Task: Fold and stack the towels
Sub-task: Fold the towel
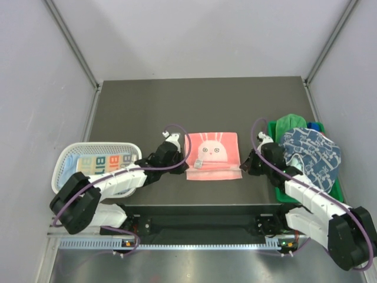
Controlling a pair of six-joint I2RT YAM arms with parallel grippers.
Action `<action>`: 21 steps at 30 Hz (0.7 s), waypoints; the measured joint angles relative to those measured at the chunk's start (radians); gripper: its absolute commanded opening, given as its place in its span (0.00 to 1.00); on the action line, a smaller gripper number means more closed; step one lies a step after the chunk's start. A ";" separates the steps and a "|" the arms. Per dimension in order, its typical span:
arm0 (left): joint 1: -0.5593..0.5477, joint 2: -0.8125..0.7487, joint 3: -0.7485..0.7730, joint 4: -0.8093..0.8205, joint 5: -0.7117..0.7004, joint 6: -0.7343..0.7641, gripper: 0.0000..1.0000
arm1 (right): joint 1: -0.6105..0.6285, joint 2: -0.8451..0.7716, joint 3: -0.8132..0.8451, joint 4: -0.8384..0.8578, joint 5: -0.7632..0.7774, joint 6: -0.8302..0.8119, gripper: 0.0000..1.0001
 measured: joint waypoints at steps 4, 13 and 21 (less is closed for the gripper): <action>-0.005 0.024 -0.014 0.024 0.007 -0.008 0.00 | 0.000 0.016 0.000 -0.002 0.005 0.010 0.06; -0.007 0.031 -0.029 0.019 -0.007 -0.004 0.16 | -0.002 0.000 -0.023 -0.022 0.045 0.028 0.22; -0.003 -0.023 -0.032 -0.090 -0.021 0.008 0.35 | -0.003 -0.091 -0.039 -0.090 0.071 0.042 0.32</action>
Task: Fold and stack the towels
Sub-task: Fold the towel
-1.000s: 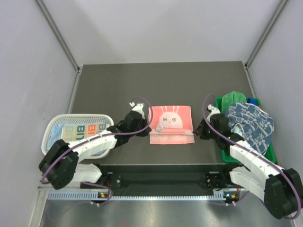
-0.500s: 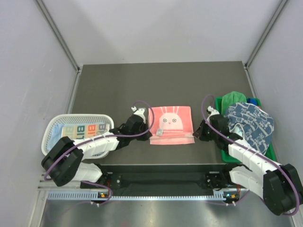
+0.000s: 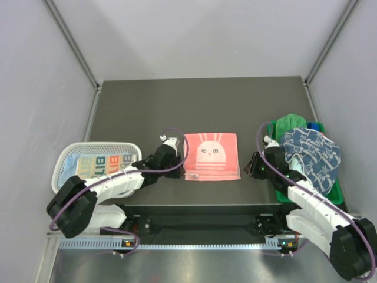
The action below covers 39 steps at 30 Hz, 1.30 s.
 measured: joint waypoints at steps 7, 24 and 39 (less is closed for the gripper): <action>0.000 -0.029 0.064 -0.065 -0.014 0.013 0.33 | 0.005 0.034 0.058 -0.011 0.010 0.003 0.31; -0.031 0.113 0.134 -0.126 -0.007 -0.025 0.15 | 0.208 0.143 0.072 0.041 0.120 0.084 0.32; -0.068 0.159 0.146 -0.137 0.001 -0.033 0.14 | 0.246 0.201 0.039 0.066 0.186 0.124 0.12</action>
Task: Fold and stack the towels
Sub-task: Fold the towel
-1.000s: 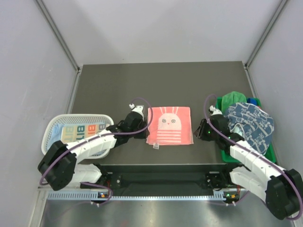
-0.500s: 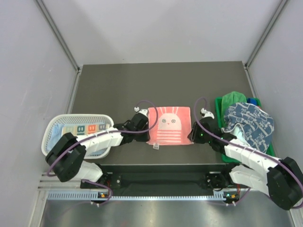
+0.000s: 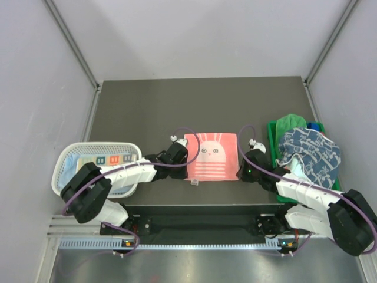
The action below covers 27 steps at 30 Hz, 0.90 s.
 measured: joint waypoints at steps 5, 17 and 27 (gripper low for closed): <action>-0.006 0.000 0.004 -0.018 0.000 -0.002 0.26 | 0.000 -0.010 -0.013 0.000 0.018 0.011 0.03; 0.049 -0.022 0.195 -0.129 -0.108 0.040 0.47 | -0.001 -0.063 0.043 -0.100 0.089 -0.002 0.39; 0.273 0.287 0.483 -0.101 -0.083 0.125 0.47 | -0.055 0.300 0.436 -0.016 0.151 -0.160 0.49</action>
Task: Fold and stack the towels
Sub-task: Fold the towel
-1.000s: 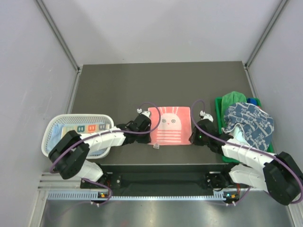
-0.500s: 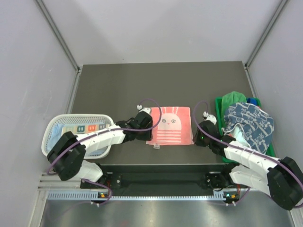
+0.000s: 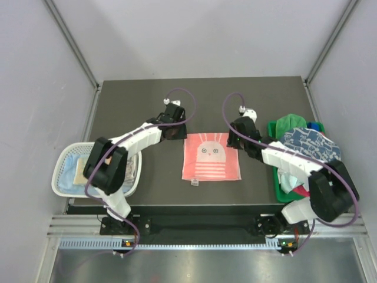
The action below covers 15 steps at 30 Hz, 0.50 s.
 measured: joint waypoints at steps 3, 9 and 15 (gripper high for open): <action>0.019 0.113 0.065 -0.004 0.035 0.034 0.51 | -0.004 0.129 0.079 0.022 0.021 -0.038 0.50; 0.025 0.166 0.069 -0.008 0.055 0.068 0.52 | -0.035 0.281 0.123 0.034 0.040 -0.089 0.51; 0.026 0.214 0.099 -0.008 0.015 0.075 0.49 | -0.112 0.356 0.124 0.086 -0.003 -0.113 0.49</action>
